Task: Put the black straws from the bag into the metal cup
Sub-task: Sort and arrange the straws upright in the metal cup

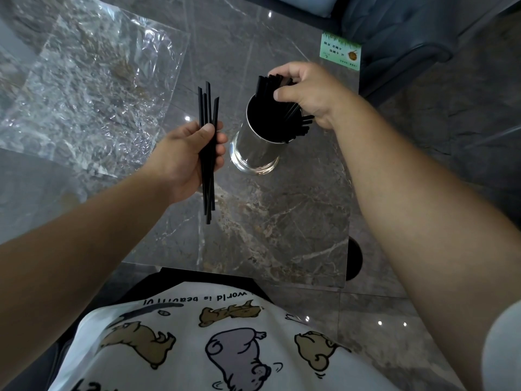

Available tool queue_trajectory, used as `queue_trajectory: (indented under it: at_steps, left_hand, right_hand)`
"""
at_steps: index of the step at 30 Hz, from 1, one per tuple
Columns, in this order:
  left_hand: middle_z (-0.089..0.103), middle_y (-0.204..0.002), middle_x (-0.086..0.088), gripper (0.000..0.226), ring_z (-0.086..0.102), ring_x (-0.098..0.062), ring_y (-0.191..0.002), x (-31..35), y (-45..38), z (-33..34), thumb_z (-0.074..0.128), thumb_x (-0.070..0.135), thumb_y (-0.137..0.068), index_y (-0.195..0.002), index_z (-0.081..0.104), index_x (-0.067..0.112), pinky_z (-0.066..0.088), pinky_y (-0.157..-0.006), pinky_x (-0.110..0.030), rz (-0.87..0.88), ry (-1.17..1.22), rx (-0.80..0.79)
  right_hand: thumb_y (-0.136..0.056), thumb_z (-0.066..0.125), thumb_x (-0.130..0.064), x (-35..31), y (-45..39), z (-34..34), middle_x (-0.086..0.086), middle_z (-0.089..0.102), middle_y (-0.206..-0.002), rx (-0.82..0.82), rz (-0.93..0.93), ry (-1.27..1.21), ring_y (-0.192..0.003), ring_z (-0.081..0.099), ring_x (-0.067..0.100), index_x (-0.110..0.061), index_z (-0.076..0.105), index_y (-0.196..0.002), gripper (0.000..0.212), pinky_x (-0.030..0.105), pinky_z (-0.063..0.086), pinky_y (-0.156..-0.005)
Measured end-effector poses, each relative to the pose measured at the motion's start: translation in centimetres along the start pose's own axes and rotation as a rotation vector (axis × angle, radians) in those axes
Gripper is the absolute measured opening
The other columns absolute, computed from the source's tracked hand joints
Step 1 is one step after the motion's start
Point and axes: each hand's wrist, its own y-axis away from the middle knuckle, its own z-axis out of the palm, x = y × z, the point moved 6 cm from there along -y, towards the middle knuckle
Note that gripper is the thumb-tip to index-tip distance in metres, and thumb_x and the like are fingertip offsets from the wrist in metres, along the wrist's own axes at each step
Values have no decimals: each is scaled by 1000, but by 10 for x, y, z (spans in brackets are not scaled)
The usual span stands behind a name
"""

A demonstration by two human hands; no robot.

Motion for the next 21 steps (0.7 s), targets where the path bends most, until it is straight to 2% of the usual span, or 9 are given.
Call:
queue_trajectory:
  at_steps: [4,6,11,15,18,21]
  left_hand:
    - [61,-77,2,16,56,-9,-65,0,0,0,41,15,-103,-108,55,10,50,-62,-21,3,-5,0]
    - [61,-78,2,16,56,-9,-65,0,1,0,41,15,-103,-105,56,10,50,-62,-21,3,-8,-1]
    - [62,-76,2,16,56,-9,-65,0,1,-2,41,15,-103,-104,57,11,50,-62,-21,4,2,11]
    - [62,-77,2,16,57,-9,-65,-1,1,-5,42,15,-103,-105,57,11,50,-63,-22,1,3,18]
    - [62,-77,2,16,57,-9,-66,-1,0,-3,42,15,-103,-106,56,10,50,-63,-22,-3,1,9]
    - [62,-77,3,16,57,-9,-66,0,0,-2,42,15,-103,-109,55,9,50,-63,-21,-4,-1,7]
  right_hand:
    - [-76,78,-19,0,-1,3,1,68,-101,0,15,27,-91,68,15,-25,69,-105,31,26,57,-80]
    - [-75,79,-21,-1,-2,4,0,69,-96,23,8,54,-88,69,14,-23,69,-100,27,26,57,-79]
    - [-79,76,-17,-1,-3,2,-7,68,-80,72,-23,57,-74,67,6,-26,67,-80,12,22,54,-71]
    - [-81,73,-14,2,0,-2,-8,71,-80,73,-15,13,-70,69,-1,-25,71,-82,12,14,51,-64]
    - [-83,69,-10,4,0,-2,-4,73,-89,62,-8,12,-83,70,7,-26,71,-88,17,22,57,-76]
    - [-83,64,-3,4,0,-2,0,70,-102,39,-2,13,-95,68,13,-23,69,-103,29,29,56,-89]
